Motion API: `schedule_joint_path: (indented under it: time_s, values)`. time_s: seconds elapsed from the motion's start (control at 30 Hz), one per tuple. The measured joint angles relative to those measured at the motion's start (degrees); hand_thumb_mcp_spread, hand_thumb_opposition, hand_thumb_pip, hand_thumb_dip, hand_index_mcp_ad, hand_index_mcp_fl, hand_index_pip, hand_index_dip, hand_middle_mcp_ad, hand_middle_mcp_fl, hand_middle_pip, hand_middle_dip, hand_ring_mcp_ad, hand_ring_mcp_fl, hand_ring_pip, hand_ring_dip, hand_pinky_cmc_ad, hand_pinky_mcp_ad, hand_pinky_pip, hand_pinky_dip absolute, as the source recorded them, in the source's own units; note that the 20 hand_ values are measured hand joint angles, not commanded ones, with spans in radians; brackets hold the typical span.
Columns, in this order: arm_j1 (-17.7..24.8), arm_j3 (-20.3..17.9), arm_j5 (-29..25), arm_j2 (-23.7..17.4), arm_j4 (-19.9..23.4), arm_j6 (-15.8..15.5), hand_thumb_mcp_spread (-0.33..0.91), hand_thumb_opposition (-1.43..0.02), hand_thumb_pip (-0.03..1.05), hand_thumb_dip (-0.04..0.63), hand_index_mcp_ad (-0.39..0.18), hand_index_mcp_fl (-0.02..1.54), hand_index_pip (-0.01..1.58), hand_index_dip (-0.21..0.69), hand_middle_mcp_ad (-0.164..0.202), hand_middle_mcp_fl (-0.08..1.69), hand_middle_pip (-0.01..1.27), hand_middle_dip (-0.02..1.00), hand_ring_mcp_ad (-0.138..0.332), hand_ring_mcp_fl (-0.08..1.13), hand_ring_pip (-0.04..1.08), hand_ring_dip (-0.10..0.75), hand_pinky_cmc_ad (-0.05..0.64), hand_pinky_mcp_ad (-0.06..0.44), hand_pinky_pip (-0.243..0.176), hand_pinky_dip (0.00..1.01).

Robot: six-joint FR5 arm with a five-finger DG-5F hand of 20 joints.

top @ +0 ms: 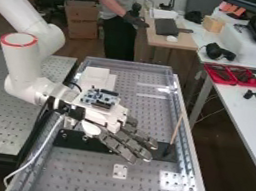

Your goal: Grab the pcb board and place it in the clear container

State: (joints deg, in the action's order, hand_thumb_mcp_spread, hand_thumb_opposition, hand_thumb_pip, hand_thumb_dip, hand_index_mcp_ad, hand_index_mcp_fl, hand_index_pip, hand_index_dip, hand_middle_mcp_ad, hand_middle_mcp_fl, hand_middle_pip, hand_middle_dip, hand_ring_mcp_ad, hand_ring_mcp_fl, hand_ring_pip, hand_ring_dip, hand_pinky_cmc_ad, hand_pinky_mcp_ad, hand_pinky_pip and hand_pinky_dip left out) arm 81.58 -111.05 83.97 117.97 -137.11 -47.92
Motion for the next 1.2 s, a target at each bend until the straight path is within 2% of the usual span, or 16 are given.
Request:
schedule_joint_path:
  time_s: [0.1, 0.63, 0.93, 1.1, 1.2]
  values:
    - [-0.49, 0.44, 0.15, 0.9, -0.2, 1.09, 0.43, -0.86, 0.71, 0.253, -0.054, 0.02, 1.56, 0.106, 0.089, 0.01, 0.15, 0.12, 0.236, 0.0, 0.08, 0.014, 0.325, 0.197, -0.093, 0.42]
    - [-2.08, 0.79, 3.59, 1.68, 1.23, -0.83, 0.45, -0.84, 0.71, 0.251, -0.065, 0.02, 1.56, 0.131, 0.087, 0.01, 0.15, 0.14, 0.239, 0.0, 0.08, 0.014, 0.326, 0.197, -0.093, 0.42]
    - [-2.44, 1.91, 5.47, 2.1, -0.75, -1.2, 0.47, -0.84, 0.7, 0.25, -0.065, 0.04, 1.56, 0.127, 0.086, 0.0, 0.14, 0.14, 0.23, 0.0, 0.08, 0.014, 0.325, 0.182, -0.089, 0.4]
    - [-2.7, 2.17, 6.69, 2.12, -1.46, -2.39, 0.47, -0.84, 0.7, 0.25, -0.065, 0.05, 1.56, 0.127, 0.086, 0.01, 0.14, 0.14, 0.23, 0.0, 0.08, 0.014, 0.325, 0.18, -0.084, 0.4]
    - [-2.9, 2.95, 7.48, 2.13, -3.34, -3.23, 0.47, -0.84, 0.7, 0.25, -0.065, 0.09, 1.56, 0.127, 0.084, 0.01, 0.14, 0.14, 0.23, 0.0, 0.08, 0.012, 0.325, 0.183, -0.082, 0.4]
